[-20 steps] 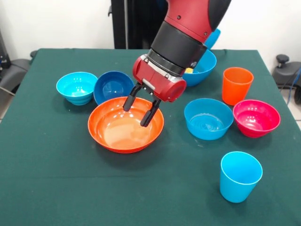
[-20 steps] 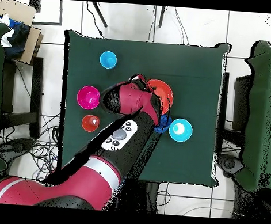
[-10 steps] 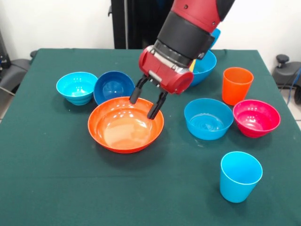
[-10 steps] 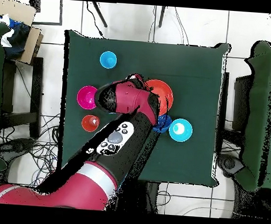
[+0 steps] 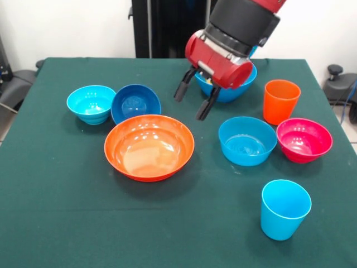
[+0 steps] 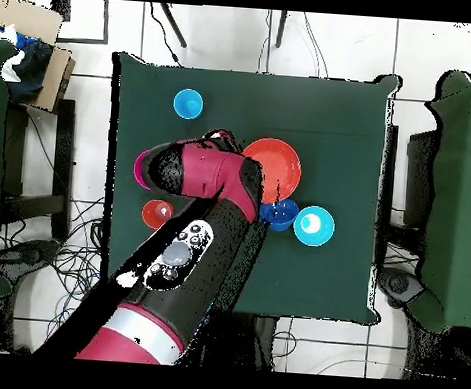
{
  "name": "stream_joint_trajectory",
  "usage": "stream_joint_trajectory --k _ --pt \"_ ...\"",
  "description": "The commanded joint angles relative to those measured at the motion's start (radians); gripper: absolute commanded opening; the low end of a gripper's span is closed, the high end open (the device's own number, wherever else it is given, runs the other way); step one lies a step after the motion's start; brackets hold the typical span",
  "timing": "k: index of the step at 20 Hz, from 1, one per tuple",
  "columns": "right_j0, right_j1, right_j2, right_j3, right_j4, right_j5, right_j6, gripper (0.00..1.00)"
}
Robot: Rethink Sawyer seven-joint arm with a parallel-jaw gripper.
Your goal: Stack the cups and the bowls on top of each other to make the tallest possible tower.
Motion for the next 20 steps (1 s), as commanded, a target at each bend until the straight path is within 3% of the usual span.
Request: stream_joint_trajectory --k 1,10,20 --pt "0.013 -0.012 0.126 0.057 0.014 0.127 0.083 1.0" --pt "0.019 -0.081 0.134 0.118 0.016 0.171 0.078 1.0" --pt "0.018 -0.094 0.136 0.104 0.022 0.243 0.079 1.0"
